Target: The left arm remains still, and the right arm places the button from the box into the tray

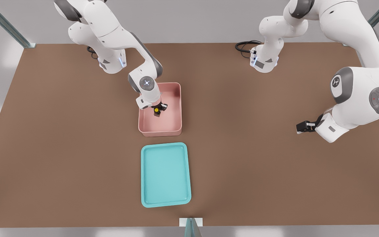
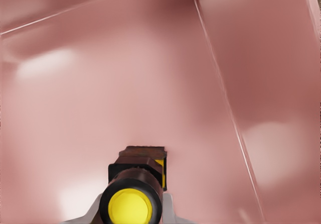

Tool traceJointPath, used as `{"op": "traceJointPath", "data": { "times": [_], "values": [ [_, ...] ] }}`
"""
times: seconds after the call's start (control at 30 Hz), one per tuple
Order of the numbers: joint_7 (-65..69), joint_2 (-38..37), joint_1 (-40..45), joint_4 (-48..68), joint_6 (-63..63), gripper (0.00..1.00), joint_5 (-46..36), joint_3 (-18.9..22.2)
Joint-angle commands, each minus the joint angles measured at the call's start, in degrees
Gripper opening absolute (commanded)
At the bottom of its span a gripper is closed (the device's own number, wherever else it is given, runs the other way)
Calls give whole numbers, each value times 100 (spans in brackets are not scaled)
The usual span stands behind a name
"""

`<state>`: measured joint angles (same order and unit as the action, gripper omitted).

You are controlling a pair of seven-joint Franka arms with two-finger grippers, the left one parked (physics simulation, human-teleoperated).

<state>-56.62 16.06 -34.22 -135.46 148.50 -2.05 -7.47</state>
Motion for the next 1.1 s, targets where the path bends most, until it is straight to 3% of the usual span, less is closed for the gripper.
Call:
{"op": "traceJointPath", "data": {
  "times": [0.0, 0.4, 0.53, 0.7, 0.87, 1.07],
  "values": [
    [-78, -15, 3, 2, -41, 48, 3, 0],
    [-78, -867, 12, 275, -928, 48, -32, 79],
    [-95, -964, 20, 854, -1315, 49, -23, 351],
    [45, -903, 644, 1514, -1535, 49, 21, 351],
    [28, -323, 1049, 2551, -1851, 49, 144, 360],
    [-34, 1074, 1251, 4440, -2440, 49, 311, 360]
  ]
}}
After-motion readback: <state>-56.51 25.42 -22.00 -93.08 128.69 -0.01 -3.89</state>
